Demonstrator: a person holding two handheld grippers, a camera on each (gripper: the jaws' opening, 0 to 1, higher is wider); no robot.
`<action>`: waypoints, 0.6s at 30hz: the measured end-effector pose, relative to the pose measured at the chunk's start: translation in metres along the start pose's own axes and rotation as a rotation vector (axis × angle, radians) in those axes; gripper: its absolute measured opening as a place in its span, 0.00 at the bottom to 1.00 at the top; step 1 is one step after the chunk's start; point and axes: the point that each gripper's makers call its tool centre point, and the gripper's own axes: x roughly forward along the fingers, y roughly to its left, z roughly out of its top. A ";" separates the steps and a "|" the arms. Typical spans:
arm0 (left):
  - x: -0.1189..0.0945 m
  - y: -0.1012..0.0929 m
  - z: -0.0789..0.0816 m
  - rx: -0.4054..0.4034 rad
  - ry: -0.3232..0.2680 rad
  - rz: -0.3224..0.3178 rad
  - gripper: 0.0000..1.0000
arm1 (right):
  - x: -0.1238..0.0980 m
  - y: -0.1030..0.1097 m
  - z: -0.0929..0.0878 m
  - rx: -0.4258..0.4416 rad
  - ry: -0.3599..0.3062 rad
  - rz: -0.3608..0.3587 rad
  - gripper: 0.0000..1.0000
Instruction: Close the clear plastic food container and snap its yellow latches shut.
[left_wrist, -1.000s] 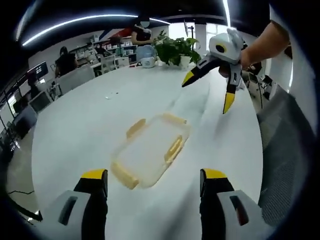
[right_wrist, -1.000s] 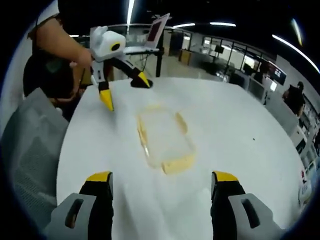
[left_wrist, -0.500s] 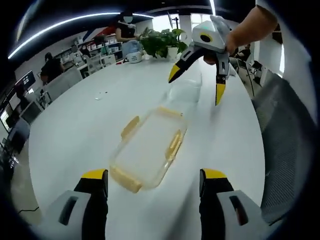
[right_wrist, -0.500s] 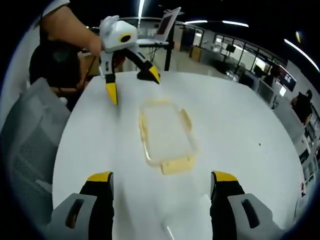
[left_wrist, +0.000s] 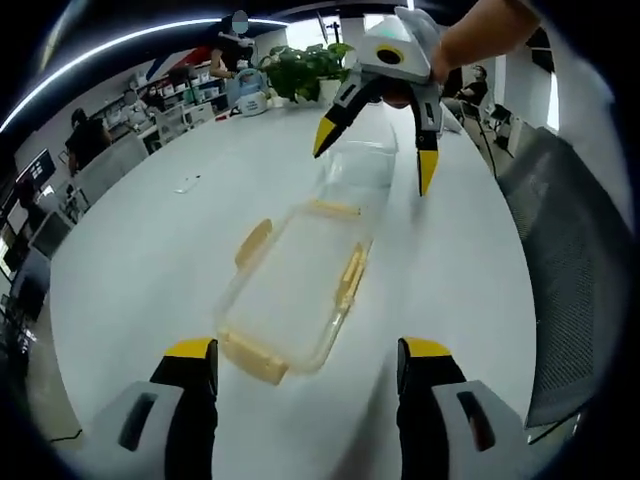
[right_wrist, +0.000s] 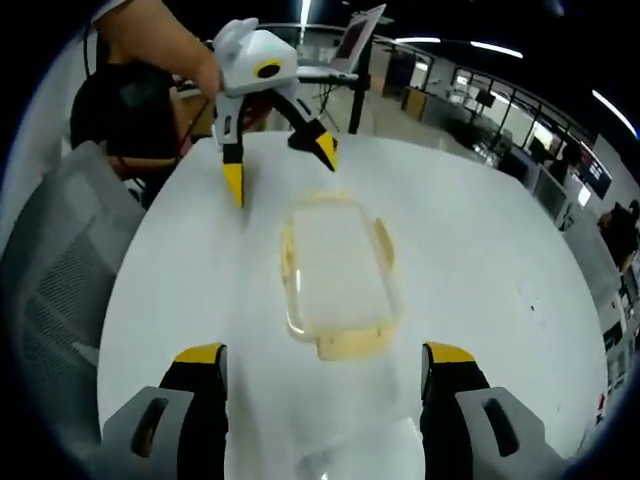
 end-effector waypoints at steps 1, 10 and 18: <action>0.000 0.001 -0.001 -0.001 0.000 -0.002 0.74 | 0.001 0.000 -0.001 -0.012 0.006 0.002 0.80; 0.006 0.007 -0.006 0.028 0.030 -0.019 0.72 | 0.014 -0.002 -0.003 -0.056 0.039 0.032 0.79; 0.011 0.011 -0.015 0.049 0.067 -0.036 0.72 | 0.027 -0.004 -0.001 -0.073 0.065 0.058 0.79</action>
